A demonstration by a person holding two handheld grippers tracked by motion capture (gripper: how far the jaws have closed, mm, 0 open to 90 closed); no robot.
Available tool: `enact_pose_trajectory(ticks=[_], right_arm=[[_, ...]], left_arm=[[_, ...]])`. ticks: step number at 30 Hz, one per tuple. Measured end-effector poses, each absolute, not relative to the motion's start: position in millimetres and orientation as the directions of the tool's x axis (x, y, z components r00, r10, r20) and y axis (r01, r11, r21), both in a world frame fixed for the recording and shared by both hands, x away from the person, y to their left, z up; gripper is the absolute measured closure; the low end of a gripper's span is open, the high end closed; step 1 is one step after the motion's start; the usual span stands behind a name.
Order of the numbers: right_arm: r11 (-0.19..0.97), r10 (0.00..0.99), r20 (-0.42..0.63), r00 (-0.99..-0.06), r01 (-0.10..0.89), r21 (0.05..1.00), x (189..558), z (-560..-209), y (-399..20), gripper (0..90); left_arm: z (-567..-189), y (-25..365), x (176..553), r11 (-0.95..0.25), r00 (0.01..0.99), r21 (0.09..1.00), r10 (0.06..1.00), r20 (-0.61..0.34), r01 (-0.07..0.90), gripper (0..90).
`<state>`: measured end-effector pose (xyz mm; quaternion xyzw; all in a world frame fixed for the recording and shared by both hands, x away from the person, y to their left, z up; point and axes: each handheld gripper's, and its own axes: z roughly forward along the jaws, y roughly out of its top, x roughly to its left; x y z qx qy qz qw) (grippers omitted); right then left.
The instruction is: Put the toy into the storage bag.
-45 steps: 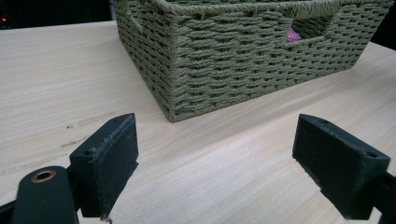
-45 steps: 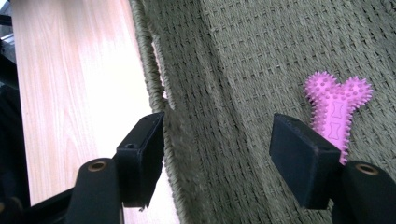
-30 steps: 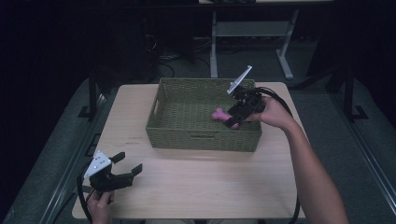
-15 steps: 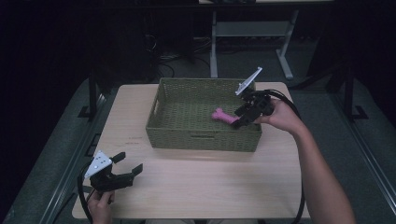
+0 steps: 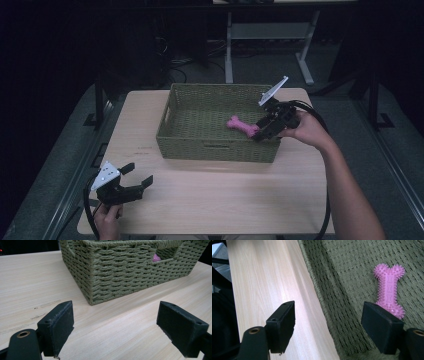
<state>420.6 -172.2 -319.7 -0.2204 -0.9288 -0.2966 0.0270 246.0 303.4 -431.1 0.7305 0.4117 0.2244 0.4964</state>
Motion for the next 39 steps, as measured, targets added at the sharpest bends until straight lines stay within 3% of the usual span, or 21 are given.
enact_pose_trajectory(ticks=[39], right_arm=[[0.680,0.420,0.173,-0.891,0.435,0.591,372.5,-338.2,-204.4,24.5]], left_arm=[[-431.6,299.2,246.9,-0.179,0.569,0.908,0.819,-0.075,0.378,13.9]])
